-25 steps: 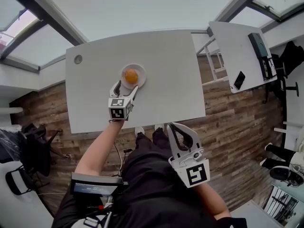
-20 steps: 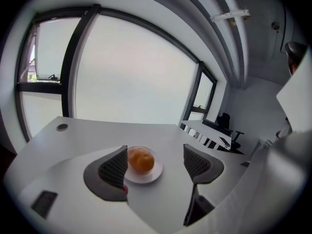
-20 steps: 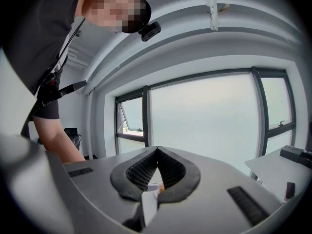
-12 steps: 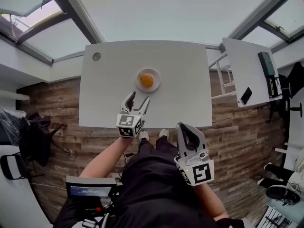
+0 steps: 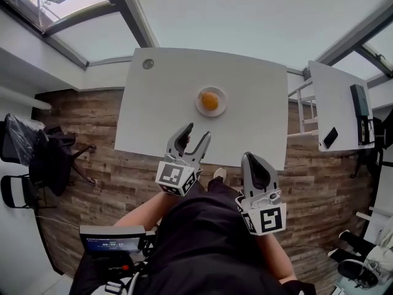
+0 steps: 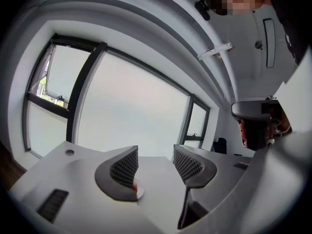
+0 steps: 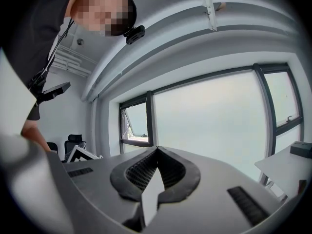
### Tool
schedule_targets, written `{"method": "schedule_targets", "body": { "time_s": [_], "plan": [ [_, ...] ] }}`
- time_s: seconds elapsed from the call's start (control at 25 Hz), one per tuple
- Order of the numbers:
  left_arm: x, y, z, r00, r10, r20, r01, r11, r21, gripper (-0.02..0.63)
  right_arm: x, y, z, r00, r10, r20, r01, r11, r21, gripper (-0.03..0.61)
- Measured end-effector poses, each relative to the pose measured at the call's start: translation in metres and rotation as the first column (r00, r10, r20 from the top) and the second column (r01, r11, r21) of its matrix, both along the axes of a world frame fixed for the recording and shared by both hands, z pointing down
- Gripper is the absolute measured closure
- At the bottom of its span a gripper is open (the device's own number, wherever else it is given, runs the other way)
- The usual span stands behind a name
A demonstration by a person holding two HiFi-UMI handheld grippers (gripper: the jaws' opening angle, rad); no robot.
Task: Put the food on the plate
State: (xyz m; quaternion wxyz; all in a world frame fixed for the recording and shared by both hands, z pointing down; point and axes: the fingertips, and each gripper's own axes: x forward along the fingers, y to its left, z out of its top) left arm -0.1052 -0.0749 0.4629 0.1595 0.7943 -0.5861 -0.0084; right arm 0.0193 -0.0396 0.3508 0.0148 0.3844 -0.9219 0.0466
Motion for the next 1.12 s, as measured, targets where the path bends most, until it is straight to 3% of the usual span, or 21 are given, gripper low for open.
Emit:
{"method": "schedule_targets", "body": {
  "time_s": [0.32,0.48,0.64,0.88,1.12],
  "plan": [
    [-0.009,0.030,-0.031,0.998,-0.069,0.012,0.068,0.996,0.051,0.430,-0.010,0.002,0.003,0.998,-0.059,0.011,0.060,0.998,-0.011,0.574],
    [-0.022,0.038,-0.038,0.992,-0.102,0.070,0.098,0.994,0.057,0.499,-0.021,0.002,0.003,0.995,-0.097,0.015,0.097,0.995,-0.009,0.574],
    [-0.030,0.046,-0.052,0.986,-0.159,0.044,0.155,0.985,0.081,0.553,-0.029,0.003,-0.003,0.992,-0.124,0.030,0.124,0.992,0.012,0.574],
    [-0.025,0.057,-0.076,0.985,-0.174,0.010,0.171,0.975,0.142,0.590,-0.040,0.003,-0.006,0.985,-0.162,0.055,0.161,0.987,0.019,0.574],
    [-0.016,0.061,-0.088,0.982,-0.181,0.058,0.168,0.969,0.184,0.591,-0.047,0.005,-0.007,0.980,-0.190,0.055,0.190,0.982,0.017,0.574]
  ]
}}
